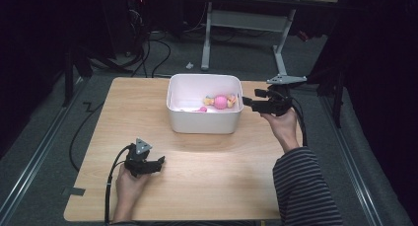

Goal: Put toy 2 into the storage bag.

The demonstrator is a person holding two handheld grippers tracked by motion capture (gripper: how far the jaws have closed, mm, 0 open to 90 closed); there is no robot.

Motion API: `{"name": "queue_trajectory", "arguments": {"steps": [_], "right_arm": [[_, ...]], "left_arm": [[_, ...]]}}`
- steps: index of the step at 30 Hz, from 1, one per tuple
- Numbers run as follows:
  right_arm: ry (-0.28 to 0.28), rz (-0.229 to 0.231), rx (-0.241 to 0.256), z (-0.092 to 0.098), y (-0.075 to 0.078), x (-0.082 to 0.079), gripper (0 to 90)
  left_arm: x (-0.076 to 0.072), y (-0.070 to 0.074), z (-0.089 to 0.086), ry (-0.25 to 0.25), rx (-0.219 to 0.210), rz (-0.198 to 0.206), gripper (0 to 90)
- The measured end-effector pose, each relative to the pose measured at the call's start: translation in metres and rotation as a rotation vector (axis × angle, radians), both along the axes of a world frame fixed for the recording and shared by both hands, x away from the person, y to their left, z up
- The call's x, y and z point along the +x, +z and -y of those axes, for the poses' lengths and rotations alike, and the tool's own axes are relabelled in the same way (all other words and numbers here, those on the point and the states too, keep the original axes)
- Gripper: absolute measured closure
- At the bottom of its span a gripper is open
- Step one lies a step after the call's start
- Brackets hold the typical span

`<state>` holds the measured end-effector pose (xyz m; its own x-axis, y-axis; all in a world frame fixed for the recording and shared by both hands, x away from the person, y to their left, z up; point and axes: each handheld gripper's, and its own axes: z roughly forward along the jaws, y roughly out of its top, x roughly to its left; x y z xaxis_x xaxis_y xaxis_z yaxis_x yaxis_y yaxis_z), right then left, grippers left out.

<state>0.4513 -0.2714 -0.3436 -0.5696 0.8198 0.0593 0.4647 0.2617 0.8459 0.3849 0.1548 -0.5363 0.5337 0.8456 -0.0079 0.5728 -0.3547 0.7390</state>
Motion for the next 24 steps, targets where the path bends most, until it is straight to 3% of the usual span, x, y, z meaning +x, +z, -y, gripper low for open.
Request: {"name": "queue_trajectory", "arguments": {"steps": [10, 24], "right_arm": [[-0.006, 0.037, 0.038, 0.016, 0.005, -0.025, 36.3], [-0.033, 0.059, 0.043, 0.038, 0.006, -0.053, 36.5]], "left_arm": [[0.0, 0.0, 0.0, 0.0, 0.0, 0.0, 23.2], [0.0, 0.0, 0.0, 0.0, 0.001, 0.0, 23.1]]}}
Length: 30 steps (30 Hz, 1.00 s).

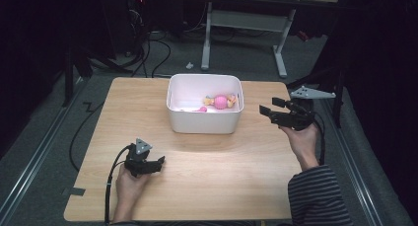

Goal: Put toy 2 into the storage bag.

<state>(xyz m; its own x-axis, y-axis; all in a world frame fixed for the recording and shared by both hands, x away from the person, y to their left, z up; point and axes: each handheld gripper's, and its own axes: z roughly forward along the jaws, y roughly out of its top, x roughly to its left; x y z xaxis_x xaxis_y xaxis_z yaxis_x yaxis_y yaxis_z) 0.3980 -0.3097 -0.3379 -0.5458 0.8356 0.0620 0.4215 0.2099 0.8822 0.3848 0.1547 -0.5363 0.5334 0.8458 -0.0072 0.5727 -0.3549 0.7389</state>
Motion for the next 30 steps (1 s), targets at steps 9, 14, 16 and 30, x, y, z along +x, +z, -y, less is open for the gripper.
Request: {"name": "queue_trajectory", "arguments": {"steps": [9, 14, 16, 30], "right_arm": [[-0.023, 0.013, 0.014, 0.016, -0.002, -0.019, 36.5], [-0.031, 0.017, 0.023, 0.021, -0.005, -0.028, 36.5], [-0.032, 0.02, 0.024, 0.023, -0.007, -0.031, 36.5], [-0.045, 0.059, 0.0, 0.022, -0.017, -0.054, 36.6]], "left_arm": [[0.0, 0.0, 0.0, 0.001, 0.0, 0.0, 23.1], [0.0, 0.0, 0.0, 0.002, 0.0, 0.0, 23.1], [0.0, 0.0, 0.0, 0.001, 0.0, 0.0, 23.1], [0.0, 0.0, 0.0, 0.002, 0.001, -0.001, 23.1]]}}
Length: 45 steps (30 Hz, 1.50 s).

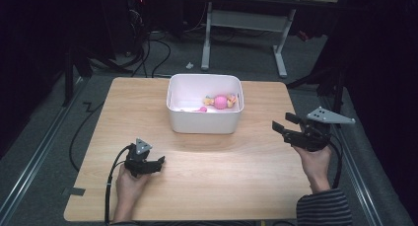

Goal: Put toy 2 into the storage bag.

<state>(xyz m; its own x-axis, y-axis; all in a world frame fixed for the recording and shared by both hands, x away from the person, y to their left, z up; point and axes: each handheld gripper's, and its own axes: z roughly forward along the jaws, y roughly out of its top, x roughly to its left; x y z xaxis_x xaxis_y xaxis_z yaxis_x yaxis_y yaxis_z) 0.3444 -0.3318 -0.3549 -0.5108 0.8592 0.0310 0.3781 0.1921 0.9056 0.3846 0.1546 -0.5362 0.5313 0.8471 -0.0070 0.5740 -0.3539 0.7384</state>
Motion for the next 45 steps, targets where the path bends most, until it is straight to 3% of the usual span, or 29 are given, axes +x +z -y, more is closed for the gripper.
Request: {"name": "queue_trajectory", "arguments": {"steps": [2, 14, 28, 32, 45], "right_arm": [[0.003, 0.013, 0.005, -0.002, -0.002, -0.003, 36.8], [-0.031, -0.036, 0.081, 0.011, -0.039, -0.014, 37.0], [-0.054, -0.102, 0.143, 0.011, -0.092, -0.01, 37.8], [-0.07, -0.126, 0.135, 0.008, -0.106, -0.007, 38.1], [-0.094, -0.21, 0.031, -0.007, -0.151, 0.005, 38.3]], "left_arm": [[0.0, 0.0, 0.0, 0.0, 0.0, 0.0, 23.1], [0.0, 0.0, 0.0, 0.0, 0.0, 0.0, 23.1], [0.0, 0.0, 0.0, 0.0, -0.001, 0.0, 23.1], [0.0, 0.0, 0.0, 0.001, -0.001, 0.0, 23.1], [0.0, 0.0, 0.0, 0.001, -0.001, 0.0, 23.1]]}}
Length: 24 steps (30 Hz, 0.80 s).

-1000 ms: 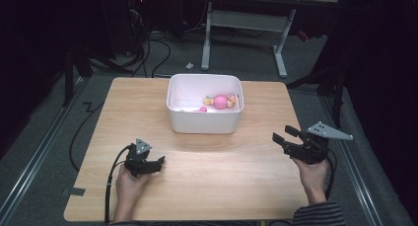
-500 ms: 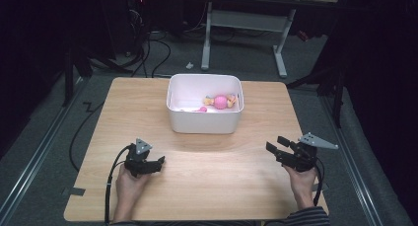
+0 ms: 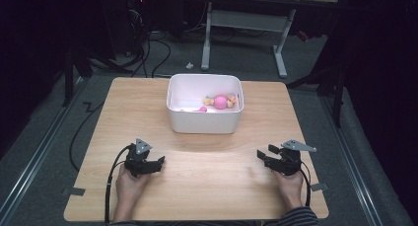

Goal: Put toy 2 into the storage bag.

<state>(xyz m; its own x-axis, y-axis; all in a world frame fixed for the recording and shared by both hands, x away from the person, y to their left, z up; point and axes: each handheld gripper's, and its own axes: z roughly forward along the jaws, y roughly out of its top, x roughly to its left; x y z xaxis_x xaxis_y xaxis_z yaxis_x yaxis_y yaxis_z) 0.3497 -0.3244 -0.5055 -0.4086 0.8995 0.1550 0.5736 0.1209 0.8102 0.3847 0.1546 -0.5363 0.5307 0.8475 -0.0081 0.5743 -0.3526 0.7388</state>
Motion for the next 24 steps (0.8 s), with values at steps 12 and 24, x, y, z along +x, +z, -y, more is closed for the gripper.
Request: {"name": "queue_trajectory", "arguments": {"steps": [12, 24], "right_arm": [[-0.006, -0.048, -0.176, -0.022, -0.024, 0.011, 36.7], [-0.002, -0.073, -0.222, -0.028, -0.025, 0.013, 31.5]], "left_arm": [[0.0, 0.0, 0.0, -0.001, 0.001, -0.001, 23.0], [0.0, 0.0, 0.0, 0.0, 0.001, 0.0, 23.0]]}}
